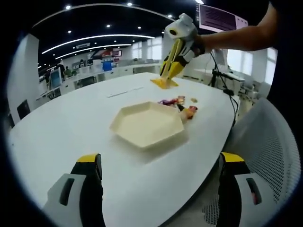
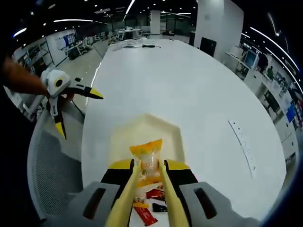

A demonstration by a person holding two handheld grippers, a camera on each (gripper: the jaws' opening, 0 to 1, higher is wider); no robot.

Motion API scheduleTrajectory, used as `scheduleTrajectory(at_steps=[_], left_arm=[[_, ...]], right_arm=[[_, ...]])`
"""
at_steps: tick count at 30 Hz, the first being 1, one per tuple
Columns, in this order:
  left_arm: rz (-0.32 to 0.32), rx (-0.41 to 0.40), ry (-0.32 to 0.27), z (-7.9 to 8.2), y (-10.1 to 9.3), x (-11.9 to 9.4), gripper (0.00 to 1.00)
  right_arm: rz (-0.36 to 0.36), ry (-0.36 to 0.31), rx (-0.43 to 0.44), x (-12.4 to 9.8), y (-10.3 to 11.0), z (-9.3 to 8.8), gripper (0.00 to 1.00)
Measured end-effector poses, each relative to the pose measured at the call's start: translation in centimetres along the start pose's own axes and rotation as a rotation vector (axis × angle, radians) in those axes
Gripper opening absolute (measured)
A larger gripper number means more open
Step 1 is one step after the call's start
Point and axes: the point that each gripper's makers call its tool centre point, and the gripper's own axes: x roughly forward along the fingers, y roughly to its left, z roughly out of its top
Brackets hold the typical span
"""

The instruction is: Place the target food into the container with the food tongs after gripping and lifting it, then release it inside without dropping or visibly crushing the food.

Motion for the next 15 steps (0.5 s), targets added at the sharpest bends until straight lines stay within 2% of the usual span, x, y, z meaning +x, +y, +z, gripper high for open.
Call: scheduleTrajectory(at_steps=[15], left_arm=[[0.002,0.005,0.014,-0.3,0.1,0.0,0.97]], right_arm=[[0.005,0.002,-0.052,1.7,-1.3,4.5,0.24]])
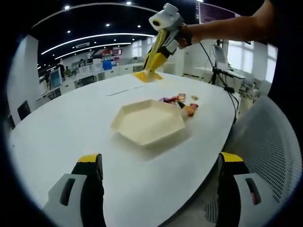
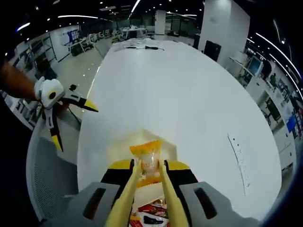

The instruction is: Place the target food into the container with the food tongs after gripping and lifting it, then release it inside without dropping or visibly crushing the food.

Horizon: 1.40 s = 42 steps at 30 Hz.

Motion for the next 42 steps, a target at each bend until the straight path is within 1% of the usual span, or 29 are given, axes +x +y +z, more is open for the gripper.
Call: scheduleTrajectory(at_steps=[4,8,10,12,14,17,21,27,32,42], left_arm=[[0.009,-0.002,-0.002,0.0,0.2,0.0,0.97],[0.015,0.000,-0.001,0.0,0.4,0.0,0.97],[0.011,-0.006,-0.005,0.1,0.3,0.0,0.97],[0.006,-0.015,-0.014,0.2,0.3,0.0,0.97],[0.013,-0.011,-0.011,0.2,0.4,0.0,0.97],[0.008,-0.008,-0.009,0.2,0.3,0.0,0.97],[0.012,-0.013,-0.012,0.2,0.3,0.0,0.97],[0.011,-0.008,-0.002,0.1,0.3,0.0,0.97],[0.009,-0.007,0.000,0.0,0.2,0.0,0.97],[0.004,-0.002,0.003,-0.1,0.2,0.0,0.96]], right_arm=[[0.002,-0.015,-0.013,0.4,0.0,1.0,0.24],[0.014,-0.004,-0.037,0.8,0.2,1.1,0.24],[0.020,-0.009,-0.044,0.9,0.2,1.2,0.24],[0.020,-0.028,-0.044,1.0,0.1,1.5,0.25],[0.019,-0.036,-0.055,1.1,0.1,1.6,0.25],[0.019,-0.037,-0.073,1.2,0.1,1.6,0.26],[0.024,-0.038,-0.072,1.1,0.1,1.6,0.25],[0.019,-0.043,-0.080,0.4,0.0,1.2,0.26],[0.010,-0.070,-0.094,-0.5,-0.2,1.0,0.26],[-0.008,-0.069,-0.106,-3.0,0.0,-1.3,0.26]])
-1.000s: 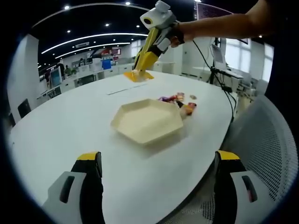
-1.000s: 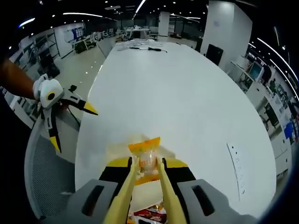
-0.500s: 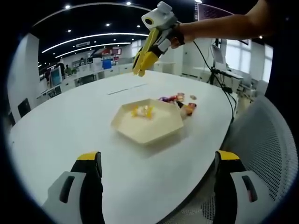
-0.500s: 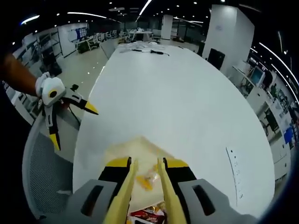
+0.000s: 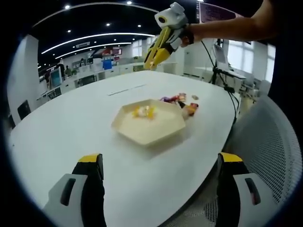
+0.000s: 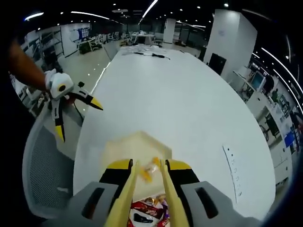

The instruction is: Place the target food into the container with the food tongs after gripping and lifting it, then release it inside without dropping or visibly crushing the food.

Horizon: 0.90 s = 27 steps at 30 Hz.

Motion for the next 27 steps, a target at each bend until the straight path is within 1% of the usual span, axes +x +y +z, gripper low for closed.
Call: scheduleTrajectory(at_steps=[6,15,17,20,27], left_arm=[[0.003,0.003,0.002,-0.1,0.1,-0.1,0.96],[-0.001,0.004,0.002,-0.1,0.0,-0.1,0.96],[0.000,0.006,0.004,-0.1,0.1,-0.1,0.96],[0.003,0.006,-0.001,0.0,0.1,-0.1,0.96],[-0.003,0.009,0.003,-0.1,0.0,-0.1,0.96]], right_arm=[[-0.002,-0.009,-0.008,-1.2,0.6,-1.2,0.26],[-0.018,-0.010,0.024,-3.1,1.2,-3.2,0.27],[-0.026,0.005,0.012,-3.7,1.4,-4.1,0.27],[-0.034,0.008,0.019,-4.5,1.4,-5.1,0.27],[-0.085,0.010,0.083,-6.5,0.6,-8.0,0.27]])
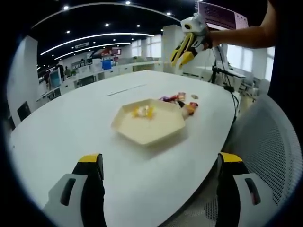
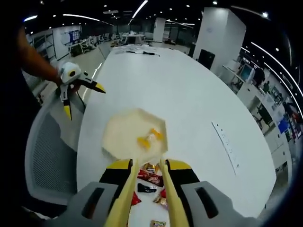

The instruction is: Place the target food into the container with the food tongs after gripping and lifting it, then release it inside without dropping or visibly crushing the food.

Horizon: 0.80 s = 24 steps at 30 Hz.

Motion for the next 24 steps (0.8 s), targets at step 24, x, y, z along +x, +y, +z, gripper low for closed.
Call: scheduleTrajectory(at_steps=[24], left_arm=[[0.008,0.009,0.000,0.0,0.1,0.0,0.96]], right_arm=[[-0.117,0.090,0.115,-3.9,-2.0,-7.5,0.27]])
